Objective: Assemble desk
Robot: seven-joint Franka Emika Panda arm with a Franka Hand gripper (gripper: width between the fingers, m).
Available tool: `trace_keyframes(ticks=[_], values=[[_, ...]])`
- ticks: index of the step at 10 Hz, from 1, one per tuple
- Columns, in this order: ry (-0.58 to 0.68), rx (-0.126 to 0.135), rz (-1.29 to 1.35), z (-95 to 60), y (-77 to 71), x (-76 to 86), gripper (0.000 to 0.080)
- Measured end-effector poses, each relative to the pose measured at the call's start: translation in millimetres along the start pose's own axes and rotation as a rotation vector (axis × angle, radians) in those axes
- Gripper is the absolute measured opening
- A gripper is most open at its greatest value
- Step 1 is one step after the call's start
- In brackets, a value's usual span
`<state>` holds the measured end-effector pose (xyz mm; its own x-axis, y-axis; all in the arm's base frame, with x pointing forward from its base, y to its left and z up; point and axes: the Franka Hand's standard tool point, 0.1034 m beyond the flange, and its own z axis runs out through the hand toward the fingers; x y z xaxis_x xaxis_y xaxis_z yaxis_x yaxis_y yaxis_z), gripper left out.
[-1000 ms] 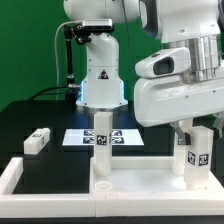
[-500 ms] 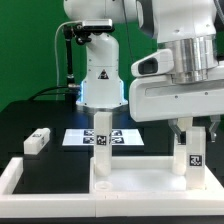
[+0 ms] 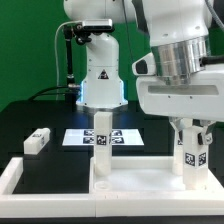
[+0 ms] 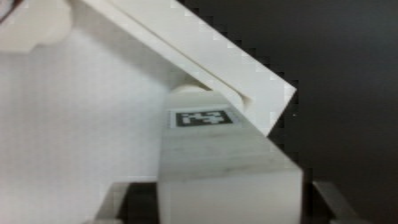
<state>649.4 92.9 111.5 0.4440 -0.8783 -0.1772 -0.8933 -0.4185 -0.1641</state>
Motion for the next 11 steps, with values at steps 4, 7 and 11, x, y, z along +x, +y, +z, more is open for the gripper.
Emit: trace_keyframes(ticks=[4,7,11], values=[[-0.021,0.016,0.258,1.7,0.2,-2.4,0.0300],[-0.055,0.072,0.598,5.3,1.1,-6.3,0.0294],[-0.031,0.069,0.260,4.7,2.7,-1.6,0.0489]])
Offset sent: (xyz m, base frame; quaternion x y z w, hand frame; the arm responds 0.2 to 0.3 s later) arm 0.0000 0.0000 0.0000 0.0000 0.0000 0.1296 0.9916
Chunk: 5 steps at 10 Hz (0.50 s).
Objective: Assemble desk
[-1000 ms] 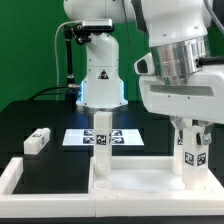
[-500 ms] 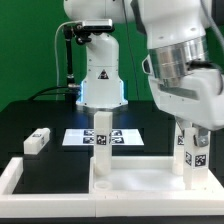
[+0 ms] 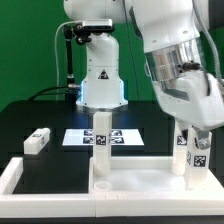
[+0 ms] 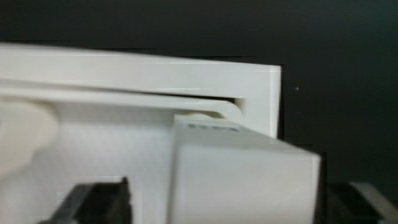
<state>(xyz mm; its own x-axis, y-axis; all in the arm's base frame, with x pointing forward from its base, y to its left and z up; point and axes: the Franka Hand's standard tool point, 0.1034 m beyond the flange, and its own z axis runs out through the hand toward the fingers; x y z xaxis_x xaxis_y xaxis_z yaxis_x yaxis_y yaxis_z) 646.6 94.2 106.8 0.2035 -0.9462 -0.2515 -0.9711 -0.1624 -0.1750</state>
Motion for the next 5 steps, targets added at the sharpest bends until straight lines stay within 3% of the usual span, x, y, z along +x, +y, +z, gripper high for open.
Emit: trace_keyframes(ticks=[1,5], values=[[0.011,-0.015,-0.187,0.5,-3.2,-2.4,0.0619],[0.023,-0.040,-0.626,2.0,-2.9,-7.3,0.0648]])
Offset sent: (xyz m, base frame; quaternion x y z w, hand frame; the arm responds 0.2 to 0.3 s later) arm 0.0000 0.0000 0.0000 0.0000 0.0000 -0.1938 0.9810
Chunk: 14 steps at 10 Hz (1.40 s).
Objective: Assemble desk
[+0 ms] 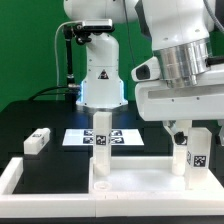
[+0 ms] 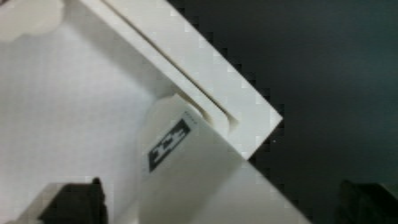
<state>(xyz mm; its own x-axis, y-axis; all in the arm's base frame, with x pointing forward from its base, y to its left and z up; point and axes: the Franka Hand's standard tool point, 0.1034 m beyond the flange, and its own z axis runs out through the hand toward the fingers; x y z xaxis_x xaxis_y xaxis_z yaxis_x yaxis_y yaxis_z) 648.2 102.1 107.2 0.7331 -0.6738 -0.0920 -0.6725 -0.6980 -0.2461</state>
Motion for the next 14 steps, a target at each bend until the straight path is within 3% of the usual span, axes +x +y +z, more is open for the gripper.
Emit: trace_keyframes(ticks=[1,3,5,7,8,9,14], values=[[-0.011,-0.052,-0.174,-2.9,0.6,-1.7,0.0649],[-0.012,-0.089,-0.523,-4.8,3.9,5.8,0.0649],[-0.004,-0.090,-0.560,-1.3,3.1,3.0,0.0649],[-0.002,-0.090,-0.529,-1.2,3.0,2.9,0.0402],[0.001,-0.089,-0.461,-1.4,2.8,2.8,0.0402],[0.005,-0.090,-0.412,-1.7,3.3,3.6,0.0295],[0.022,-0.089,-0.083,-3.7,5.8,7.7,0.0295]])
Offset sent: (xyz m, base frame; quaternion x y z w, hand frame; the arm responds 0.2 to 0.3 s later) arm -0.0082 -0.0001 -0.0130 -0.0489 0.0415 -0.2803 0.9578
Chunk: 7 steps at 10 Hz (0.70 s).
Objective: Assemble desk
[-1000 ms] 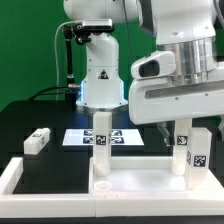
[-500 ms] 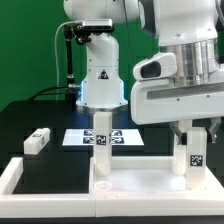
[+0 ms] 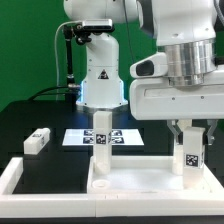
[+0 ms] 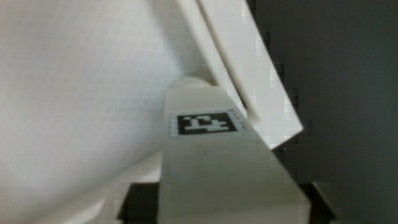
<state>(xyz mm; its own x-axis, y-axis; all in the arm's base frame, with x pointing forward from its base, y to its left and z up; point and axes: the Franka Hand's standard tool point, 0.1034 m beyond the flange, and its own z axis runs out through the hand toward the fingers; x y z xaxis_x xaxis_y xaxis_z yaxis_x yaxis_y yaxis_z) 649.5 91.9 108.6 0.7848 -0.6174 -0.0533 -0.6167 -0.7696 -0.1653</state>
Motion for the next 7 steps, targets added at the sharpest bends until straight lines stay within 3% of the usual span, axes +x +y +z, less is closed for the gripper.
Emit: trace_keyframes(ticks=[1,4,7], values=[[-0.001,0.000,0.092,-0.5,1.3,0.9,0.0295],[-0.065,0.049,0.573,2.2,-2.5,-6.1,0.0297],[-0.069,0.053,0.757,4.1,-7.8,-10.6,0.0297]])
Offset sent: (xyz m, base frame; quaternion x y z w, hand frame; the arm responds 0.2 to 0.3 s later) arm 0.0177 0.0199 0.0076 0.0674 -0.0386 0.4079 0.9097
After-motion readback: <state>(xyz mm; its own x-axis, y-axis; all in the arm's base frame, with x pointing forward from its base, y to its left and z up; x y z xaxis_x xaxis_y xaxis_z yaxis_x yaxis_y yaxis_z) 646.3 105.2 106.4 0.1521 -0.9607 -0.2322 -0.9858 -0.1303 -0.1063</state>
